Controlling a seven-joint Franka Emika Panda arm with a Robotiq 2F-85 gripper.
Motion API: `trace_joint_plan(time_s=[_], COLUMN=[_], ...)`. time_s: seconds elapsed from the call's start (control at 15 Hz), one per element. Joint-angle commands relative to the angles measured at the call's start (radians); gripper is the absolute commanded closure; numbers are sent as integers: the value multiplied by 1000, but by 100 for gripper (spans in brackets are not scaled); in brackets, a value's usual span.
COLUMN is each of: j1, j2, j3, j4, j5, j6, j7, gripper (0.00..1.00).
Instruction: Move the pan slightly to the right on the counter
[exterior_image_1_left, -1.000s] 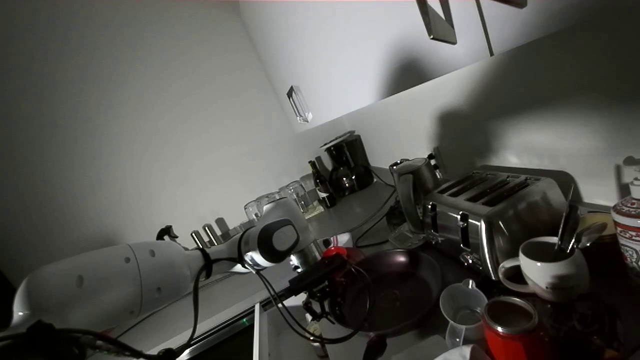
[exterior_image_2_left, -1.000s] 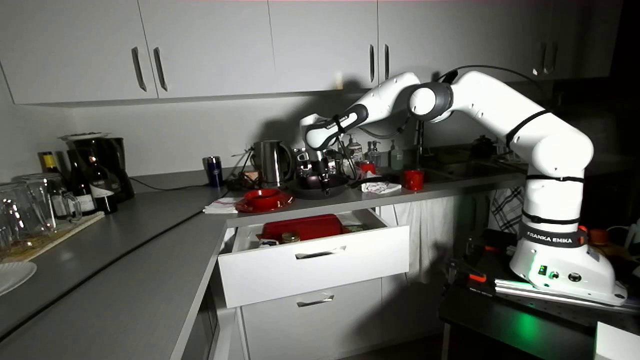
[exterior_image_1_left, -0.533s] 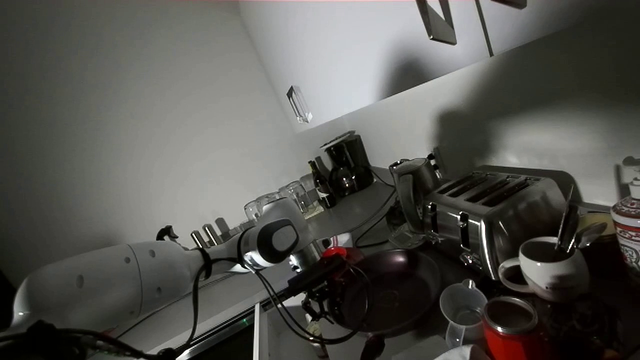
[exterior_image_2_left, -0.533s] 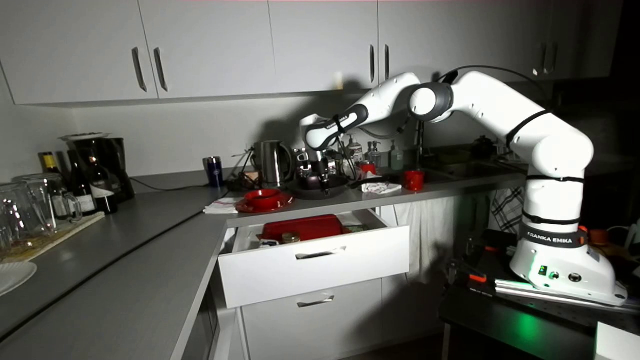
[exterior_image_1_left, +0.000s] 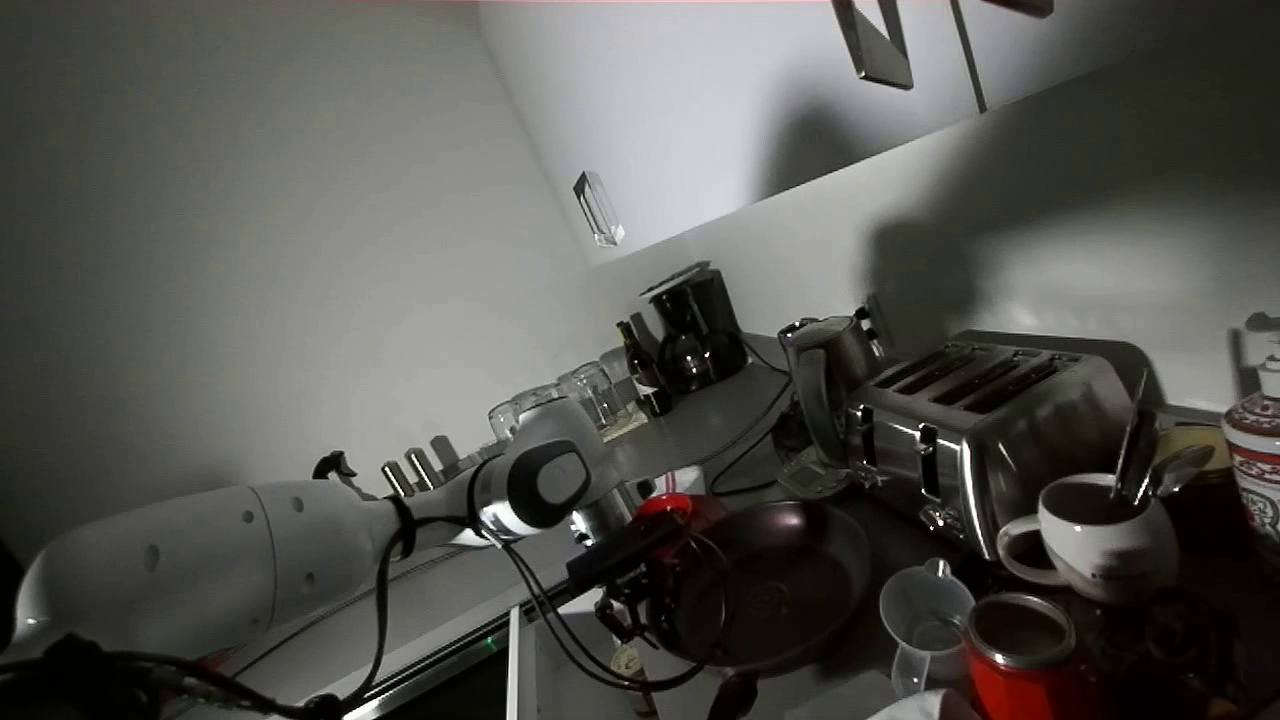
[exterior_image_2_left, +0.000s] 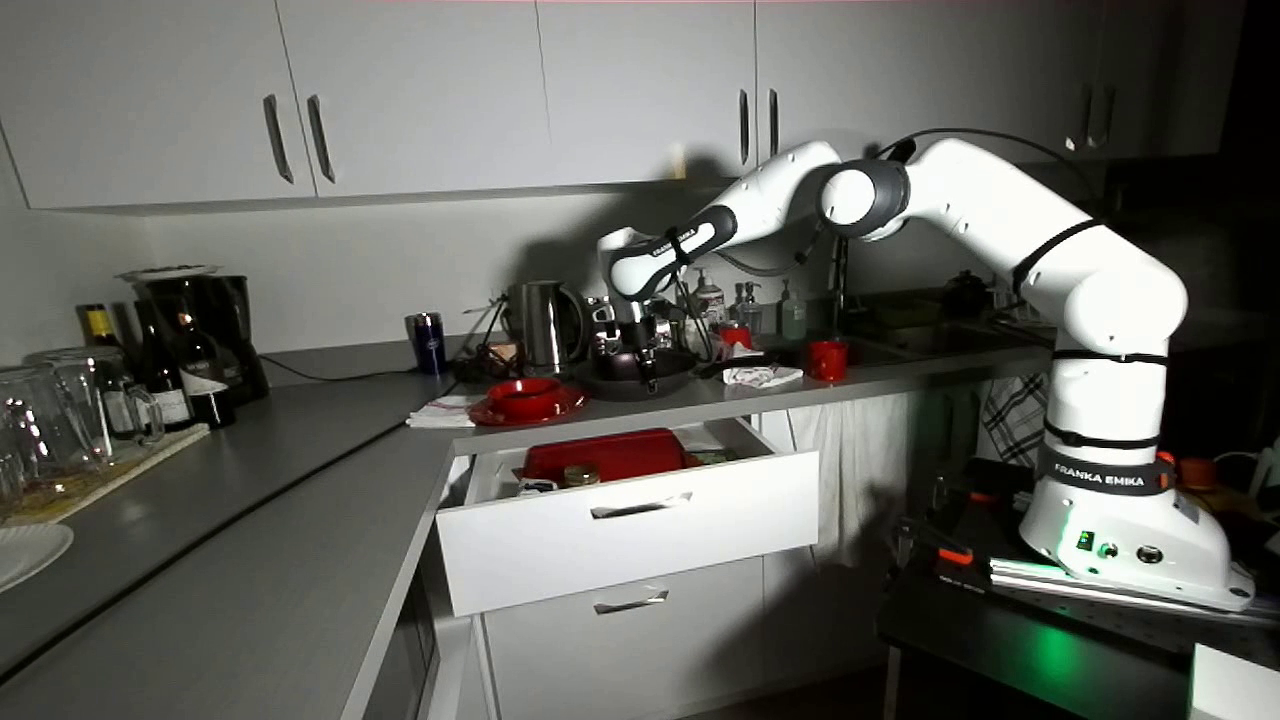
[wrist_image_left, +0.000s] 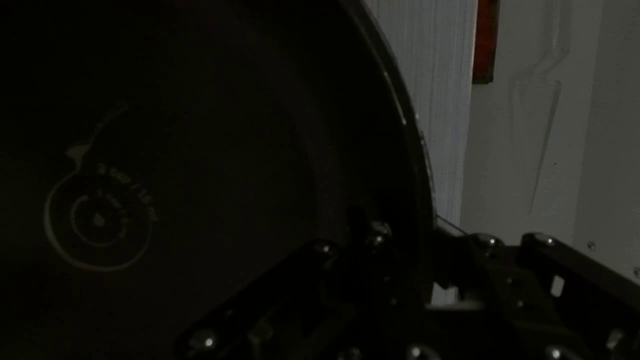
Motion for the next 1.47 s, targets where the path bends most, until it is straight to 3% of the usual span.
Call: trace_joint_plan(time_s=[0.0, 0.73, 1.4], j1=[-12, -88, -133], j2=[-93, -309, -424], j3=[21, 31, 23], j4=[-151, -501, -685], j5=[52, 148, 217], j6=[26, 206, 297], j7=[14, 29, 14], gripper=[93, 93, 93])
